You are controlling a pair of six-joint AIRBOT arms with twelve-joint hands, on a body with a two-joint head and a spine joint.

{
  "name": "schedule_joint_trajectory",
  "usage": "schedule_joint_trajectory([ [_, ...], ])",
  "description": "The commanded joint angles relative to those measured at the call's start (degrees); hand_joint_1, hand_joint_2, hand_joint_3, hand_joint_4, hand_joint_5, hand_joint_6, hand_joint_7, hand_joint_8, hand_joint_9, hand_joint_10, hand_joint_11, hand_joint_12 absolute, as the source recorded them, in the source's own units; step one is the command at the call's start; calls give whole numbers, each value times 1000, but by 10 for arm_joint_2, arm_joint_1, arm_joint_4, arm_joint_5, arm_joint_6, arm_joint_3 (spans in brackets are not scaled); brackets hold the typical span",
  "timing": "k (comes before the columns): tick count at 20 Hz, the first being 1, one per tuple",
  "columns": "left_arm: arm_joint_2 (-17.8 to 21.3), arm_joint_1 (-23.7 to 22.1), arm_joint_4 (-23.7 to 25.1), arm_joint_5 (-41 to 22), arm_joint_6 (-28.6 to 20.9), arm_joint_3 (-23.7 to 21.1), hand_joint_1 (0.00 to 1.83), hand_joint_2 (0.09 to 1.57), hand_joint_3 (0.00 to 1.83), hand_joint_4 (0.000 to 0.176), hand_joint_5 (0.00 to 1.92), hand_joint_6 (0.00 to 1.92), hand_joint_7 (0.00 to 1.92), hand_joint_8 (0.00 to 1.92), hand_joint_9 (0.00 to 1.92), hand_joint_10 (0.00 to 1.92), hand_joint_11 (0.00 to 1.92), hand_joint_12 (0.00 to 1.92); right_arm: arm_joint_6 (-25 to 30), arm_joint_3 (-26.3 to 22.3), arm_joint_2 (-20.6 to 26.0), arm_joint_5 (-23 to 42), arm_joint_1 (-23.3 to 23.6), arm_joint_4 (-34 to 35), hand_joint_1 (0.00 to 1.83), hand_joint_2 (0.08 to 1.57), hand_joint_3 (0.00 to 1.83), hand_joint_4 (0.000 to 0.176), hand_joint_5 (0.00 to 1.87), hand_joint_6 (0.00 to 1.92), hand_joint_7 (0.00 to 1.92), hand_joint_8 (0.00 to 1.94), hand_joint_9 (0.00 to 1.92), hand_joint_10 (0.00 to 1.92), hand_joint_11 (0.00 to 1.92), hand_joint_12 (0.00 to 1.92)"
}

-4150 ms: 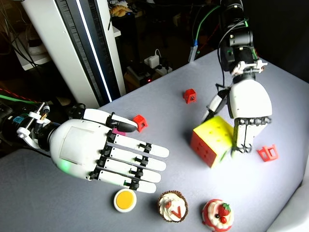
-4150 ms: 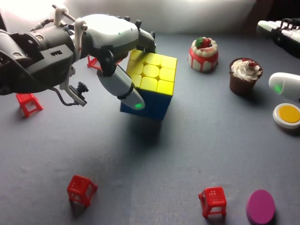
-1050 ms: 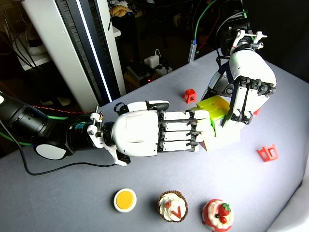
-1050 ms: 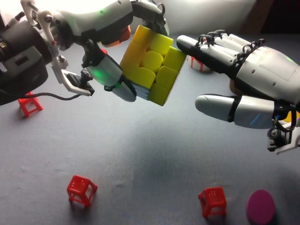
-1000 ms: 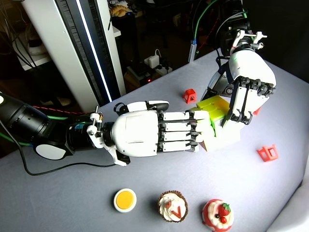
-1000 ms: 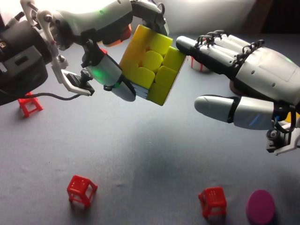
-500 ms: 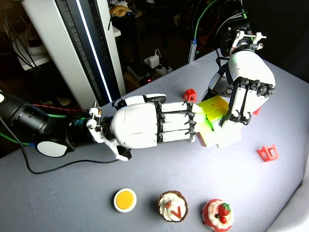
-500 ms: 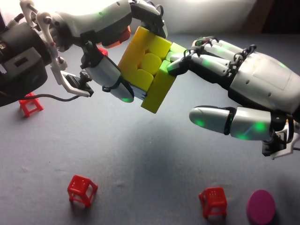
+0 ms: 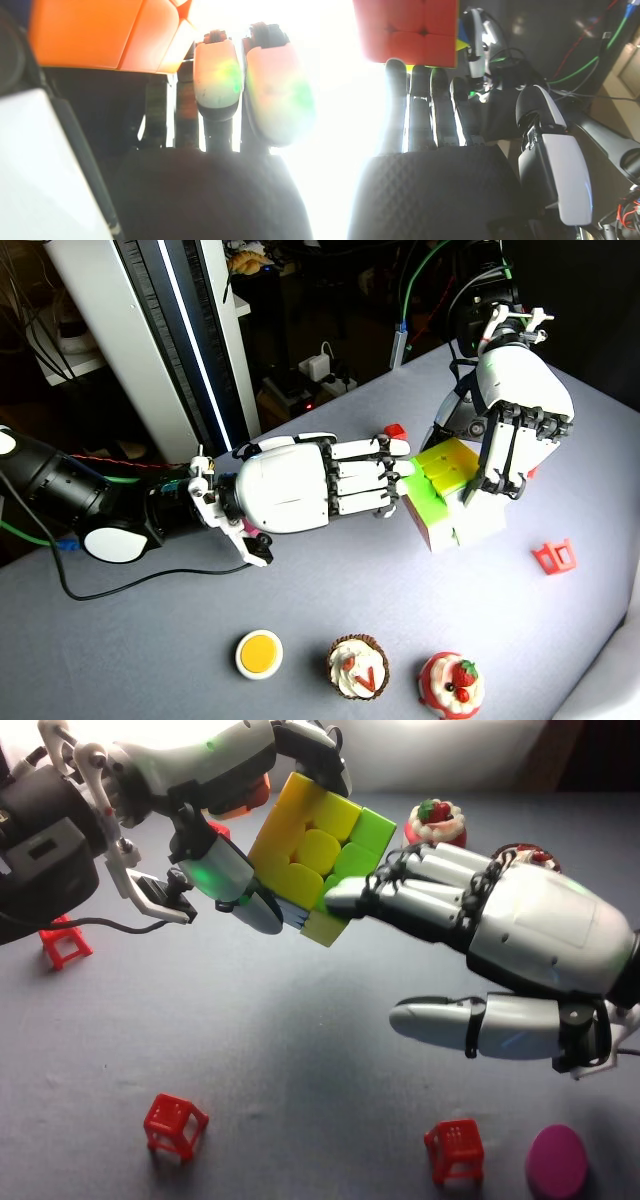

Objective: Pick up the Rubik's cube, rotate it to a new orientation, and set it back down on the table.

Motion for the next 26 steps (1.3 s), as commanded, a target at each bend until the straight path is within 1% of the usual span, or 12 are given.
schedule_joint_trajectory([
  [1,-1,-9,-23,-94,-10,0,1367,700,927,0,1237,1921,1393,1921,1486,1921,1628,1921,4,-3,-3,58,4,12,21,1335,4,0,78,246,241,9,4,830,0,1353],
  [6,0,-7,-24,-96,-10,0,1368,684,995,0,1302,1921,1440,1921,1530,1921,1659,1921,4,-2,0,56,5,1,143,1287,0,0,108,227,216,3,0,952,0,1531],
  [9,0,-3,-29,-95,-10,1,1457,645,1004,0,1292,1921,1396,1921,1453,1921,1584,1921,4,-23,17,58,31,-12,17,1337,2,0,38,680,320,61,0,1062,0,1539],
  [12,0,4,-41,-95,-9,3,1445,612,1049,0,1341,1921,1411,1921,1459,1921,1587,1921,4,-49,62,63,62,-12,13,1329,0,0,0,660,220,32,0,1071,0,1621],
  [15,0,15,-57,-95,-8,7,1486,574,1180,0,1331,1921,1440,1921,1509,1921,1627,1921,4,-64,94,69,65,9,169,1328,0,0,259,740,337,226,0,1243,0,1799],
  [18,-5,26,-71,-95,-7,9,1484,499,1283,0,1417,1921,1513,1921,1523,1921,1584,1921,4,-79,121,84,65,39,15,1377,3,0,126,611,288,194,24,976,0,1548],
  [19,-8,32,-79,-95,-7,10,1449,436,1665,0,1390,1921,1214,1921,1499,1921,1559,1921,4,-85,131,90,65,51,2,1363,0,0,125,581,271,151,22,875,0,1368],
  [20,-11,38,-85,-96,-9,11,1446,418,1754,0,1373,1921,1160,1921,1497,1921,1564,1921,4,-87,137,94,65,61,0,1362,0,0,109,526,254,89,10,791,0,1222],
  [21,-15,45,-92,-96,-11,13,1433,440,1724,0,1298,1921,1114,1921,1448,1921,1510,1921,4,-89,144,98,65,73,0,1366,0,0,95,461,252,51,6,742,0,1124],
  [23,-30,56,-97,-89,-31,27,1191,564,1565,85,969,1884,999,1921,1218,1921,1298,1921,4,-93,152,108,60,96,0,1364,0,0,108,378,284,40,41,757,0,1240],
  [25,-40,56,-90,-65,-39,38,1145,952,804,0,620,1639,746,1860,834,1921,972,1921,4,-91,152,112,54,109,0,1367,0,0,137,402,306,38,35,870,0,1360],
  [26,-44,56,-87,-53,-43,44,1140,1190,314,0,533,1524,693,1772,667,1921,785,1921,4,-88,152,112,54,112,0,1371,0,0,123,431,313,38,9,928,0,1390],
])
